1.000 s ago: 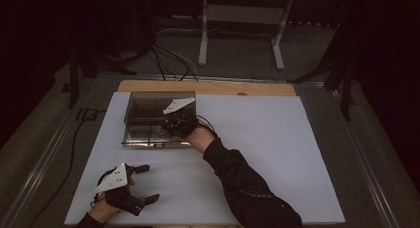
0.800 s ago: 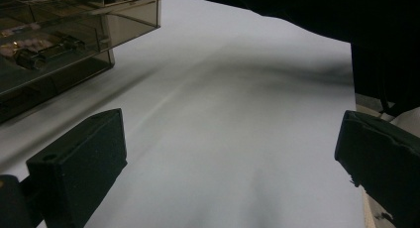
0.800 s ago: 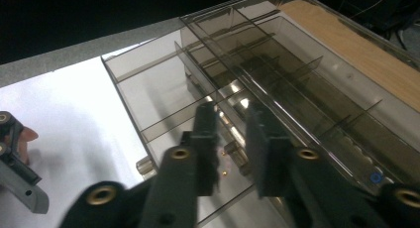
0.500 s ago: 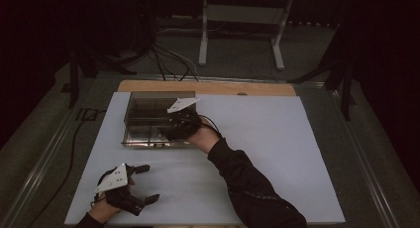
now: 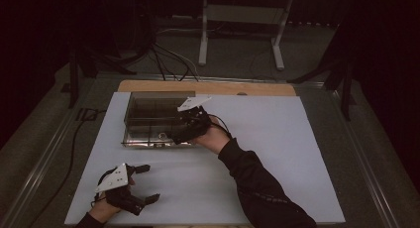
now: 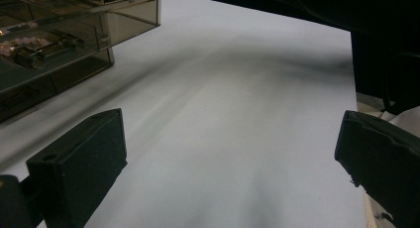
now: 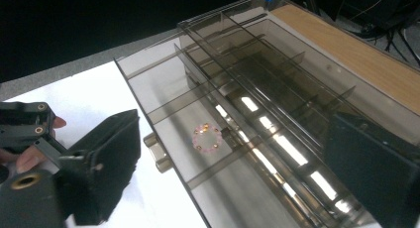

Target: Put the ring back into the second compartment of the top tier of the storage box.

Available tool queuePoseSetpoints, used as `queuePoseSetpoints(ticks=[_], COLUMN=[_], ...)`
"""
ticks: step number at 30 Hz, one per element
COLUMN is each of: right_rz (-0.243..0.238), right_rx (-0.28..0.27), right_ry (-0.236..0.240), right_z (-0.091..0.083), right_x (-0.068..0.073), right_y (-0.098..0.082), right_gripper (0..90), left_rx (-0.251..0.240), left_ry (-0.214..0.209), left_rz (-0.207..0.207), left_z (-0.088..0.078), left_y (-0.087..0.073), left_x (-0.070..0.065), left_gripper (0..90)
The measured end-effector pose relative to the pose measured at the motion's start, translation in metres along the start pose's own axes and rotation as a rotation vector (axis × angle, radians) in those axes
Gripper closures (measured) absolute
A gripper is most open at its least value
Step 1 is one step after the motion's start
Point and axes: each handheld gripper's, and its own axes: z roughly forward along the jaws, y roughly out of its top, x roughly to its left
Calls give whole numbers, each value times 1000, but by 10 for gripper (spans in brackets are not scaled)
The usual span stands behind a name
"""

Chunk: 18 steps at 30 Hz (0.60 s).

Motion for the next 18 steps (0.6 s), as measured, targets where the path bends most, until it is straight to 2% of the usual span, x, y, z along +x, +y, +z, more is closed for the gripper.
queuePoseSetpoints(ticks=[2, 6, 9, 18], right_rz=[1, -11, -6, 2], right_rx=[0, 10, -1, -18], right_ry=[22, 12, 9, -38], right_z=[-4, -12, -19, -41], right_x=[-2, -5, -9, -18], right_y=[-1, -6, -8, -21], right_gripper=[16, 0, 0, 0], left_rx=[-3, 2, 0, -3], left_ry=[1, 1, 1, 0], left_rz=[0, 2, 0, 0], left_z=[-1, 0, 0, 0], left_y=[0, 0, 0, 0], left_x=[0, -1, 0, 0], left_gripper=[7, 7, 7, 7])
